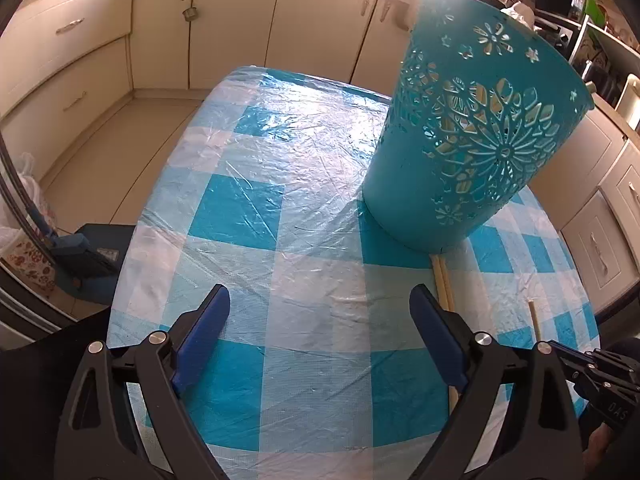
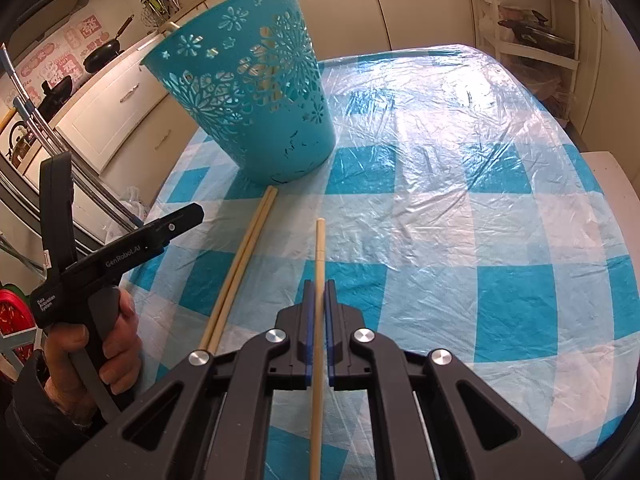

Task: Organize utensils
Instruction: 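Carry the chopstick with the right tool up over the basket and release it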

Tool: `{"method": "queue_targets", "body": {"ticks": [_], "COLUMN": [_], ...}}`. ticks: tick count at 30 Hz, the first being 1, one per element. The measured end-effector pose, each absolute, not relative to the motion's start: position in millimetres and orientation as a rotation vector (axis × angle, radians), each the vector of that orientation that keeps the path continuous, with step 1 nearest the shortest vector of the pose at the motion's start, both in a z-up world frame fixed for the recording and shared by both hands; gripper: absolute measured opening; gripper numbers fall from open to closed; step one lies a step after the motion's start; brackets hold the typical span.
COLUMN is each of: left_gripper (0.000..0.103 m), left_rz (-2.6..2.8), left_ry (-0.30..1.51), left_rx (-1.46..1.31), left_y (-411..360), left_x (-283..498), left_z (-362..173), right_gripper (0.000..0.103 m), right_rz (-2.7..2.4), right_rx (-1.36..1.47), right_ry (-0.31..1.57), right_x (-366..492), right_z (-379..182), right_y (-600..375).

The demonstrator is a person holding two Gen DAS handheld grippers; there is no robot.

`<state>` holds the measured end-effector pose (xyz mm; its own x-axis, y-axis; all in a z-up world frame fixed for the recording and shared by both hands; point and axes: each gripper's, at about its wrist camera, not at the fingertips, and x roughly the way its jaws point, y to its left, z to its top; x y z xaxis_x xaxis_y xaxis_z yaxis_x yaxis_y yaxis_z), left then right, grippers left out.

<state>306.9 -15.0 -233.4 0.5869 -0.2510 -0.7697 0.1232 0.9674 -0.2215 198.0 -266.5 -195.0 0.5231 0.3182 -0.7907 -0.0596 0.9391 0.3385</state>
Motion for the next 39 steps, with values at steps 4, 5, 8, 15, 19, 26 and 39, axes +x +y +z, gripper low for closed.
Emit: {"method": "queue_targets", "body": {"ticks": [4,5,8,15,19,26,39], "left_gripper": [0.088,0.088,0.088,0.088,0.088,0.088,0.088], "left_rz": [-0.22,-0.219,-0.217,-0.207,-0.204,-0.2,-0.204], "left_ry": [0.917,0.917,0.917,0.918,0.919,0.918,0.913], "left_rx": [-0.168,-0.167,-0.162,-0.146,-0.139,-0.139,-0.151], "left_y": [-12.8,-13.3,-13.9,-16.6,-17.0,-16.0,-14.5], "left_x": [308.2,308.3,308.1,308.3,308.3,306.7,306.8], "left_z": [-233.7,-233.7,-233.8,-234.2,-234.6,-233.9,-233.8], "right_gripper": [0.006,0.006,0.006,0.006,0.006,0.006,0.006], "right_rz": [0.239,0.244,0.266,0.316,0.347,0.369,0.397], "right_rx": [0.314,0.324,0.347,0.385,0.395,0.387,0.358], "right_ry": [0.982,0.975,0.944,0.876,0.841,0.773,0.667], "right_x": [199.4,199.5,198.4,199.1,198.9,194.3,206.4], "right_z": [-195.1,-194.7,-188.6,-168.7,-154.1,-126.7,-87.1], "right_y": [-268.9,-269.9,-273.8,-276.1,-275.9,-272.5,-268.2]}}
